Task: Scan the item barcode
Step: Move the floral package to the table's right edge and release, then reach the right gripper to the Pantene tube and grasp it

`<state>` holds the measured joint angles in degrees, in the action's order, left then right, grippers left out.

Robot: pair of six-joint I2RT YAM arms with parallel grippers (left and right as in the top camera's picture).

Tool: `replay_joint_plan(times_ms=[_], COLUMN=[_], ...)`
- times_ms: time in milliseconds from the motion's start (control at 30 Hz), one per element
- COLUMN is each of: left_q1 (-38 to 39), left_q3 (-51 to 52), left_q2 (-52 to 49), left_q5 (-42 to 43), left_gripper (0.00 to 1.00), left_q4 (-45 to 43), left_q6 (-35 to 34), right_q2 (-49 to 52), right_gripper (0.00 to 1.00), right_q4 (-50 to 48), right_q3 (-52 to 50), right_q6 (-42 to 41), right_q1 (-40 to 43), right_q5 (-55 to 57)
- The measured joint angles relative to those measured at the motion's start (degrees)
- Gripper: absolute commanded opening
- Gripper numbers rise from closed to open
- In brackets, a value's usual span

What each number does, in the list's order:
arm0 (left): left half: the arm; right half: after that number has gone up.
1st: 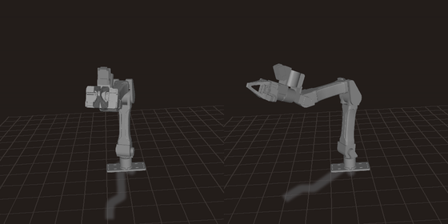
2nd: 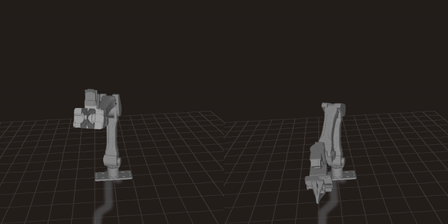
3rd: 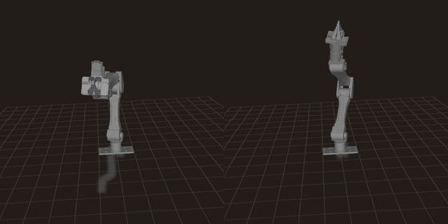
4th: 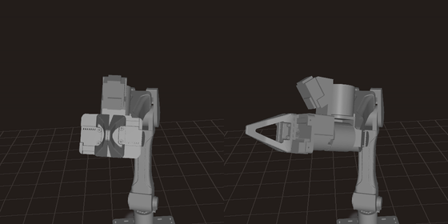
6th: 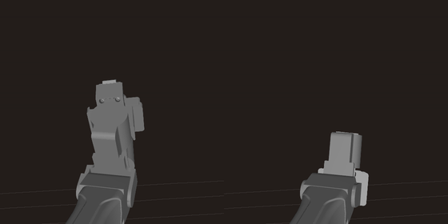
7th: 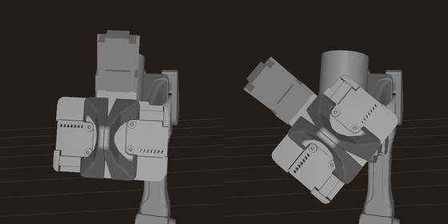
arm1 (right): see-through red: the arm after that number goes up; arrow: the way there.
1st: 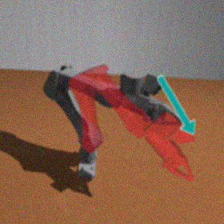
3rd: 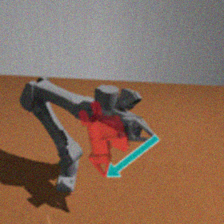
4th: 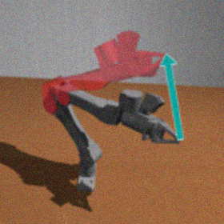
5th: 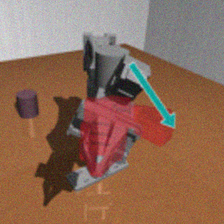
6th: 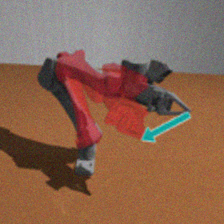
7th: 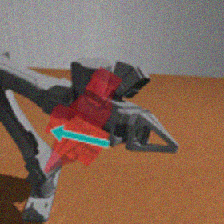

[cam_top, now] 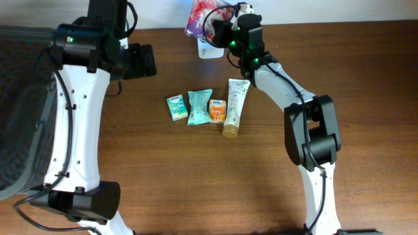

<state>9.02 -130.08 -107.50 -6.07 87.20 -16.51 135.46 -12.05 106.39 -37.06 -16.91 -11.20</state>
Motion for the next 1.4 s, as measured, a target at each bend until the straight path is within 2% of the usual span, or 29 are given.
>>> replay_joint_plan(times_ms=[133, 333, 433, 633, 700, 800, 833, 867, 933, 1000, 1067, 1167, 1267, 1333, 1400], left_q1=[0.0, 0.0, 0.0, 0.0, 0.0, 0.0, 0.0, 0.0, 0.0, 0.0, 0.0, 0.0, 0.0, 0.0, 0.0], left_q3=[0.0, 0.0, 0.0, 0.0, 0.0, 0.0, 0.0, 0.0, 0.0, 0.0, 0.0, 0.0, 0.0, 0.0, 0.0], left_q2=[0.0, 0.0, 0.0, 0.0, 0.0, 0.0, 0.0, 0.0, 0.0, 0.0, 0.0, 0.0, 0.0, 0.0, 0.0], left_q5=[0.0, 0.0, -0.02, 0.0, 0.0, 0.0, 0.0, 0.0, 0.0, 0.0, 0.0, 0.0, 0.0, 0.0, 0.0], left_gripper=[0.99, 0.99, 0.99, 0.99, 0.99, 0.99, 0.99, 0.99, 0.99, 0.99, 0.99, 0.99, 0.99, 0.99, 0.99], left_q4=[0.04, -0.09, 0.04, 0.0, 0.0, 0.0, 0.0, 0.0, 0.0, 0.0, 0.0, 0.0, 0.0, 0.0, 0.0], left_q6=[0.0, 0.0, 0.0, 0.0, 0.0, 0.0, 0.0, 0.0, 0.0, 0.0, 0.0, 0.0, 0.0, 0.0, 0.0], right_q2=[-0.59, -11.26, -13.16, -13.07, -12.46, -10.49, -9.51, -8.83, -8.41, -8.44, -8.79, -15.17, -28.41, -34.73, -34.05], right_gripper=[0.04, 0.04, 0.04, 0.04, 0.11, 0.14, 0.35, 0.39, 0.43, 0.52, 0.54, 0.55, 0.77, 0.81, 0.82], right_q4=[4.72, 24.28, 37.16, 42.29, 42.29, 43.12, 43.76, 44.41, 45.03, 46.58, 48.17, 50.84, 55.17, 62.51, 70.1], right_q3=[0.0, 0.24, 0.66, 0.15, 0.15, 0.15, -0.04, -0.2, -0.28, -0.26, -0.28, -0.59, -0.37, 0.39, 0.76], right_q6=[-0.04, -0.28, -2.14, -3.67, -3.76, -3.54, -3.1, -1.57, 2.75, 6.29, 8.09, 9.18, 11.67, 16.57, 22.27], right_q1=[3.17, 21.77, 34.71, 51.21, 54.27, 56.28, 56.63, 56.89, 56.89, 57.0, 57.05, 57.11, 56.43, 51.71, 44.72], right_q5=[-0.63, -0.61, 0.7, 1.95, 2.16, 2.36, 2.4, 2.43, 2.58, 2.58, 2.62, 2.23, -7.28, -17.66, -21.05])
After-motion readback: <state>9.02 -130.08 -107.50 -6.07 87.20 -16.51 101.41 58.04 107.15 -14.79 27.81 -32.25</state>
